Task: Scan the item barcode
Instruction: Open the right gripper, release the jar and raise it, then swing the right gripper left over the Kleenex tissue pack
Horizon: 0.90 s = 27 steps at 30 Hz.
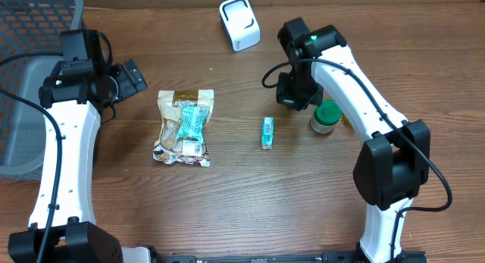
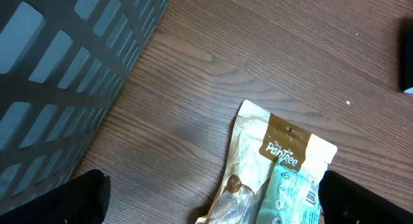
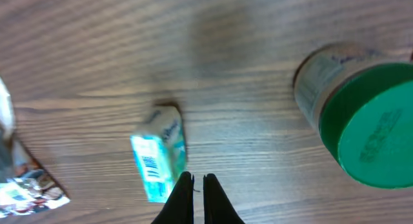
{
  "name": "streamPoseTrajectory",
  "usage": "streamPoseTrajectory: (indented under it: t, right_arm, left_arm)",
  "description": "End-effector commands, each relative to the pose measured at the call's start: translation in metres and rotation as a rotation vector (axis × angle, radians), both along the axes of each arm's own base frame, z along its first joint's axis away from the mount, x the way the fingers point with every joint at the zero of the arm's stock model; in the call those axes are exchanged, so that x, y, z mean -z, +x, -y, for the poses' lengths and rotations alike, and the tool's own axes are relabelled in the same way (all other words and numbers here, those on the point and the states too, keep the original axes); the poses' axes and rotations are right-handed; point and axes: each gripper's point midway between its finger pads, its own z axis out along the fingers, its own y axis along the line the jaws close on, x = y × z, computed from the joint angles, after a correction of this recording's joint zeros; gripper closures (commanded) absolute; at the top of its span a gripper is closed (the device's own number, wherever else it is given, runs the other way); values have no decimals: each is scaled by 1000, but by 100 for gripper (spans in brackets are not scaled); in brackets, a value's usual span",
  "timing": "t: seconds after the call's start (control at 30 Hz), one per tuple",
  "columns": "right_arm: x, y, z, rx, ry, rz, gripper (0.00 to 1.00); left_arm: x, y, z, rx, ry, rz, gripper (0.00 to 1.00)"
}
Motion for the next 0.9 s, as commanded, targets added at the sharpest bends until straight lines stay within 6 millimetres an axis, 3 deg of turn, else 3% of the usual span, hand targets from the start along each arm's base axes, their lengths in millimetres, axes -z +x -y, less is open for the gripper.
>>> streamPoseTrajectory:
  t: [0.0,0.33,0.87]
  right_arm:
    - [10,-12,1,0,-6,-40,96]
    - [37,-27,7,18,-30,-97,96]
    - [39,-28,7,21,-31,-100,96]
  left_arm:
    - [-2,2,-5,-8,8,6,1]
    - [-2,2,-5,-8,8,6,0]
    - [-2,2,-5,-8,8,6,0]
